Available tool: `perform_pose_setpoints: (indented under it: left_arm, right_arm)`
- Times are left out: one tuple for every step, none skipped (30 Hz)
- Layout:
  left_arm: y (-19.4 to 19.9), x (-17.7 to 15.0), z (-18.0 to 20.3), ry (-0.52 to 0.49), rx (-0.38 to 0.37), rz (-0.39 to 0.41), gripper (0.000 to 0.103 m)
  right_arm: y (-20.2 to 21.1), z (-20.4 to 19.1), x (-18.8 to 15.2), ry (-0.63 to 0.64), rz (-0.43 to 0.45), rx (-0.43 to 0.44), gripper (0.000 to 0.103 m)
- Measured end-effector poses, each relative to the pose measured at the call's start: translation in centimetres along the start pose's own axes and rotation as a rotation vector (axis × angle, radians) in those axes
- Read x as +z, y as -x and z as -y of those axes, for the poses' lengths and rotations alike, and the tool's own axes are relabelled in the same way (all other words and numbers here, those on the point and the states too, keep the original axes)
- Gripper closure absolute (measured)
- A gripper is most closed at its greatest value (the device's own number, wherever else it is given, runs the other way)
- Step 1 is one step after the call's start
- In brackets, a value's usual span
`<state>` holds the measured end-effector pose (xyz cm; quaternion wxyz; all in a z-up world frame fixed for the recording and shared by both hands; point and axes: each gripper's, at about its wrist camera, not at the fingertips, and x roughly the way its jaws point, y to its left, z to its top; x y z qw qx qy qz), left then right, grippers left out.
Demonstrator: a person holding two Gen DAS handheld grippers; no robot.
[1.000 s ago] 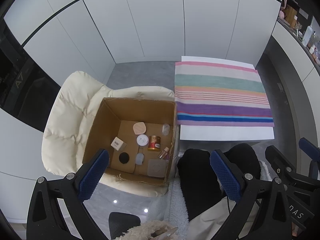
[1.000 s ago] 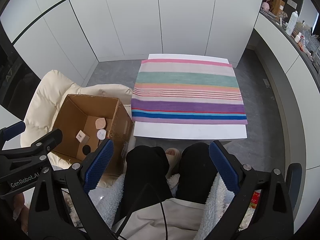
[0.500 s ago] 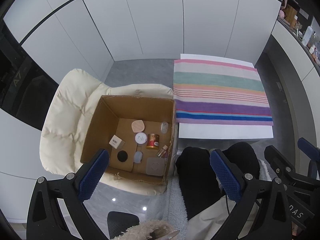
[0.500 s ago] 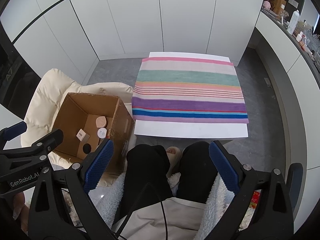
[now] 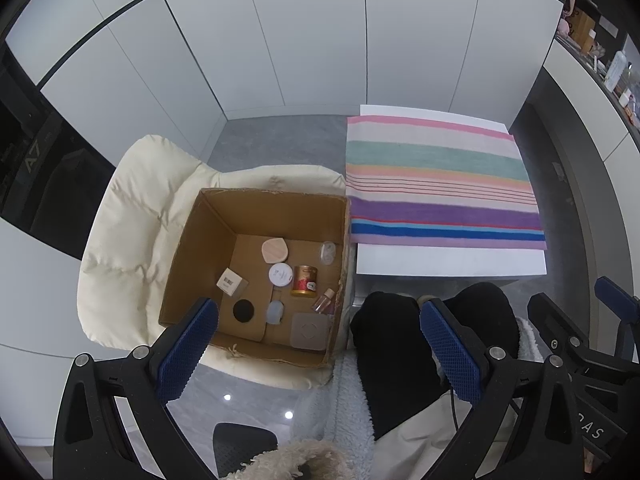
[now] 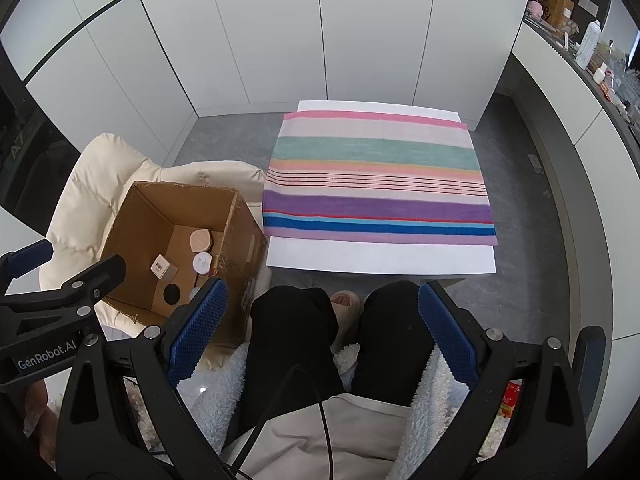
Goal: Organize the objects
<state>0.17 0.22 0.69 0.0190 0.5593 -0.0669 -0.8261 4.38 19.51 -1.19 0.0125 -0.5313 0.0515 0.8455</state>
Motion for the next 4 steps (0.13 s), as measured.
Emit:
perform_pose_setpoints:
  left_arm:
    - [0.0,0.0,0.06,0.0,0.001,0.0,0.001]
    - [-0.04,-0.03,0.02,-0.001,0.002,0.0,0.001]
    - [-0.03,0.02,0.07,-0.001,0.001,0.0,0.001]
    - [-0.03,0.02,0.09,0.0,0.0,0.0,0.001]
  right_arm:
    - [0.0,0.03,-0.06,0.0,0.0,0.0,0.005]
    - [0.0,-0.04,0.02,0.001,0.001,0.001,0.005]
    - [-0.01,-0.07,0.03,0.0,0.001,0.0,0.005]
    - [-0.01,-0.05,-0.03,0.001,0.001,0.0,0.005]
